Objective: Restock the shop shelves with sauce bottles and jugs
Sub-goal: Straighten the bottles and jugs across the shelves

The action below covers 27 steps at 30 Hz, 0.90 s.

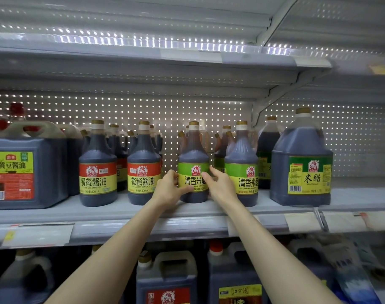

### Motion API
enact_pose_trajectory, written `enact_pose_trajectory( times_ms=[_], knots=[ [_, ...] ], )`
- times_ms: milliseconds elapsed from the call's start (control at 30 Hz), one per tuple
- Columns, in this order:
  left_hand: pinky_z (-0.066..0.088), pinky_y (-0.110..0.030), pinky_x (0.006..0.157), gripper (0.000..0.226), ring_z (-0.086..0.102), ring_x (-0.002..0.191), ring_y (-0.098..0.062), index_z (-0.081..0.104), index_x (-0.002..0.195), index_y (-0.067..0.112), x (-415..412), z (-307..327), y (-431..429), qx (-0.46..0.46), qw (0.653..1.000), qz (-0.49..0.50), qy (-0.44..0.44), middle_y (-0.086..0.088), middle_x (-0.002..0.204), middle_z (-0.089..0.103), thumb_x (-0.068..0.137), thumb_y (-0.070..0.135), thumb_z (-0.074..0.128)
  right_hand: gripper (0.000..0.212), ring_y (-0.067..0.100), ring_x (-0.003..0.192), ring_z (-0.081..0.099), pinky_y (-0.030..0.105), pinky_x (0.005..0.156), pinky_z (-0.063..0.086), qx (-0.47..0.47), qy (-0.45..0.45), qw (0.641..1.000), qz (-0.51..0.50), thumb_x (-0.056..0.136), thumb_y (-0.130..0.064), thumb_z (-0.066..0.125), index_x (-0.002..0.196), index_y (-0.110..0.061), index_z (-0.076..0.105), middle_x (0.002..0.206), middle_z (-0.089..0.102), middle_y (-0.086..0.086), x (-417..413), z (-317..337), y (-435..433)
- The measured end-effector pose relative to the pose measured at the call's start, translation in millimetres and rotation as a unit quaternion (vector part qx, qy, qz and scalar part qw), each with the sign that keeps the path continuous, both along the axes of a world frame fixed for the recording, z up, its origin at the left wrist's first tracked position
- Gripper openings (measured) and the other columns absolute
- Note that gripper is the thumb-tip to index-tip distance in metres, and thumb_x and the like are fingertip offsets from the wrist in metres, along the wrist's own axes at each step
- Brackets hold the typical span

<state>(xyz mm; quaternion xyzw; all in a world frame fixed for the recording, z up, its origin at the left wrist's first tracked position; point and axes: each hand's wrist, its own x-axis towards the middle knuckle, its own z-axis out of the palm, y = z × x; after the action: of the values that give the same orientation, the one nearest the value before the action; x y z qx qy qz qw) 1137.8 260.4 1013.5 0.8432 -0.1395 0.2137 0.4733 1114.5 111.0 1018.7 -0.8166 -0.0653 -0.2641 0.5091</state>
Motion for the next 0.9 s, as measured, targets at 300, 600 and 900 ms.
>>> enact_pose_trajectory(
  times_ms=[300,600,900],
  knots=[
    [0.05,-0.032,0.089,0.042,0.059,0.097,-0.016,0.051,0.11,0.009,-2.3,0.9,-0.8,0.003,1.0,0.0,0.002,-0.006,0.115,0.063,0.08,0.024,0.076,0.051,0.022,0.121,0.053,0.031,0.101,0.043,-0.002,0.003,1.0,0.004,0.099,-0.028,0.05,0.145,-0.009,0.039,0.137,0.055,0.01,-2.7,1.9,1.0],
    [0.048,-0.033,0.094,0.057,0.06,0.108,-0.021,0.051,0.127,0.003,-7.3,0.9,-5.4,0.008,1.0,0.023,-0.013,-0.009,0.123,0.062,0.08,0.024,0.076,0.05,0.019,0.117,0.054,0.026,0.096,0.041,-0.001,-0.015,0.999,0.03,0.099,-0.027,0.052,0.144,-0.008,0.041,0.133,0.057,0.01,-8.9,2.6,-4.0],
    [0.048,-0.023,0.079,0.047,0.06,0.098,-0.016,0.056,0.12,0.007,-26.3,14.7,-12.3,-0.022,0.994,0.067,-0.088,-0.004,0.112,0.065,0.082,0.029,0.072,0.047,0.01,0.106,0.055,0.025,0.092,0.047,0.045,-0.051,0.994,0.089,0.097,-0.027,0.055,0.14,-0.012,0.047,0.128,0.061,0.008,-25.0,15.9,-31.7]
  ],
)
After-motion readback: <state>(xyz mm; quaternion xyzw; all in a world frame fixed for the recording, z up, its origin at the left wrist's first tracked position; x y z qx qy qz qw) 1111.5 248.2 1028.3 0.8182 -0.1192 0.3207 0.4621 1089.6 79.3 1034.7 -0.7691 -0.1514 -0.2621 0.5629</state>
